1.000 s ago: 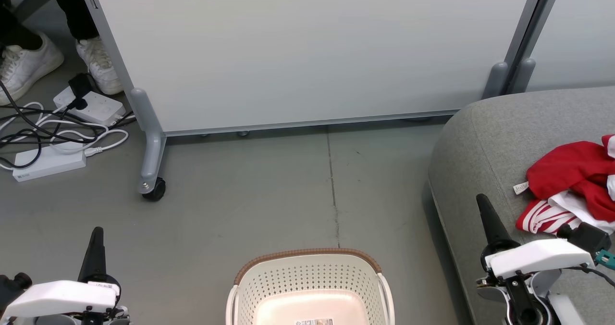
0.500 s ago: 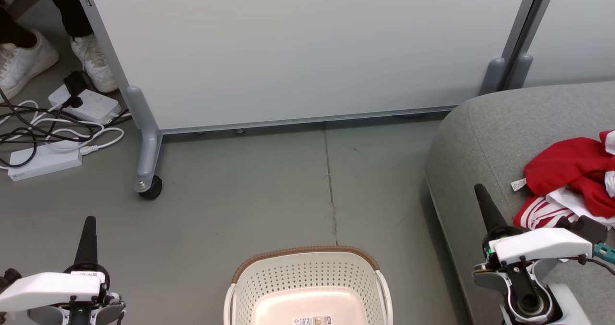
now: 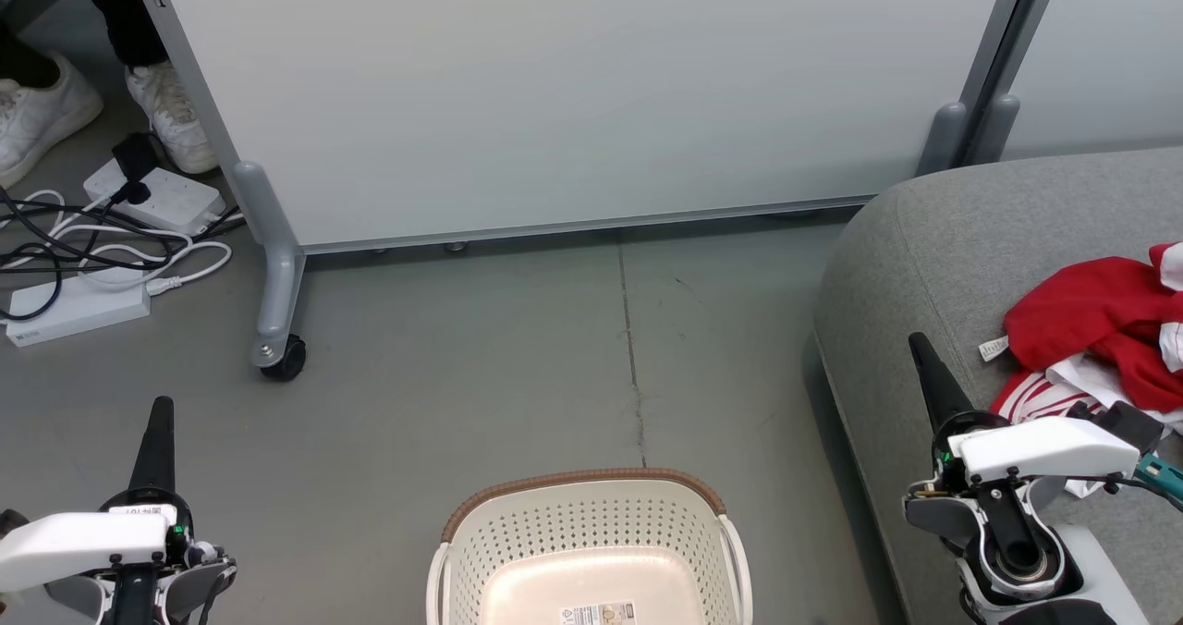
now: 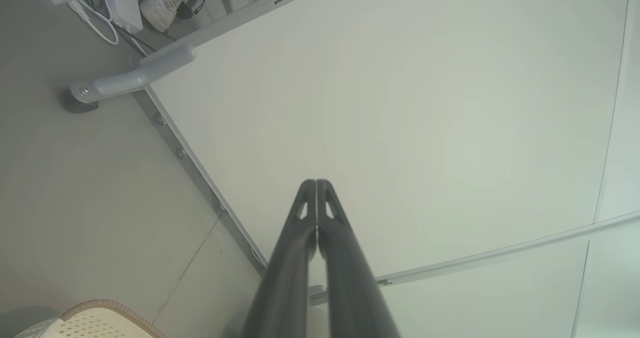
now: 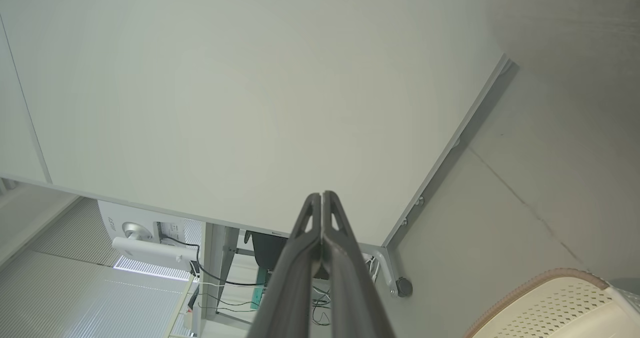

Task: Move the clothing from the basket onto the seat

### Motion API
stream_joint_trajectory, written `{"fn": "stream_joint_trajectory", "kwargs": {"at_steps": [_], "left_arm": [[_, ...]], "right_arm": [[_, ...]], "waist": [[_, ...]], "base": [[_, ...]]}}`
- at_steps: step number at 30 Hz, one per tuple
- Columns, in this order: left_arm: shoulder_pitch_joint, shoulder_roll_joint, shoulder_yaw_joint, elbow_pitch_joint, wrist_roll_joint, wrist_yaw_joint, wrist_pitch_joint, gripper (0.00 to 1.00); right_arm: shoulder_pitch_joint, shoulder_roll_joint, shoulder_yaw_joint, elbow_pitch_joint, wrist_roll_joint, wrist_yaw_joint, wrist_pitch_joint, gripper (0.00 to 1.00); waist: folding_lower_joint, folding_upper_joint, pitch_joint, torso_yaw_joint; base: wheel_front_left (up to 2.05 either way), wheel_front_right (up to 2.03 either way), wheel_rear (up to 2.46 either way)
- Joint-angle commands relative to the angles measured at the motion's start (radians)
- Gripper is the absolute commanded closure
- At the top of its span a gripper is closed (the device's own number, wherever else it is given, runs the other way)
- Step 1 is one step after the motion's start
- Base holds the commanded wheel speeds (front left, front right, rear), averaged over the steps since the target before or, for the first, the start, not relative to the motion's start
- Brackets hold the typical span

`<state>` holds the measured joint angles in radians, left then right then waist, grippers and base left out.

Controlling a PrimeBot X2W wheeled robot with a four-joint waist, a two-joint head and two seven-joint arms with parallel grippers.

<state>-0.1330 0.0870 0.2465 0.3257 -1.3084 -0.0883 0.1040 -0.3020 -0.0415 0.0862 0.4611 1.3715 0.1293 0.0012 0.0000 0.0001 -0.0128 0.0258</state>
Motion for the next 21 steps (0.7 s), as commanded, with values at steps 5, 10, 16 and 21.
{"fn": "stream_joint_trajectory", "kwargs": {"at_steps": [5,10,16,21], "left_arm": [[-0.037,0.0,0.024,0.002,-0.049,-0.013,0.017,1.0],[-0.047,-0.006,0.037,0.006,-0.083,-0.019,0.028,1.0],[-0.055,-0.011,0.05,0.011,-0.115,-0.025,0.041,1.0],[-0.068,-0.016,0.063,0.015,-0.148,-0.029,0.052,1.0]], "right_arm": [[-0.034,-0.01,0.005,0.011,0.058,0.002,0.009,1.0],[-0.05,-0.01,0.007,0.022,0.099,0.002,0.013,1.0],[-0.062,-0.011,0.01,0.033,0.138,0.002,0.017,1.0],[-0.073,-0.011,0.014,0.045,0.177,0.002,0.02,1.0]], "waist": [[0.0,-0.0001,0.004,-0.003],[0.0,-0.0001,0.007,-0.006],[0.0,-0.0001,0.01,-0.009],[0.0,-0.0001,0.013,-0.012]], "base": [[0.0,0.0,0.0],[0.0,0.0,0.0],[0.0,0.0,0.0],[0.0,0.0,0.0]]}}
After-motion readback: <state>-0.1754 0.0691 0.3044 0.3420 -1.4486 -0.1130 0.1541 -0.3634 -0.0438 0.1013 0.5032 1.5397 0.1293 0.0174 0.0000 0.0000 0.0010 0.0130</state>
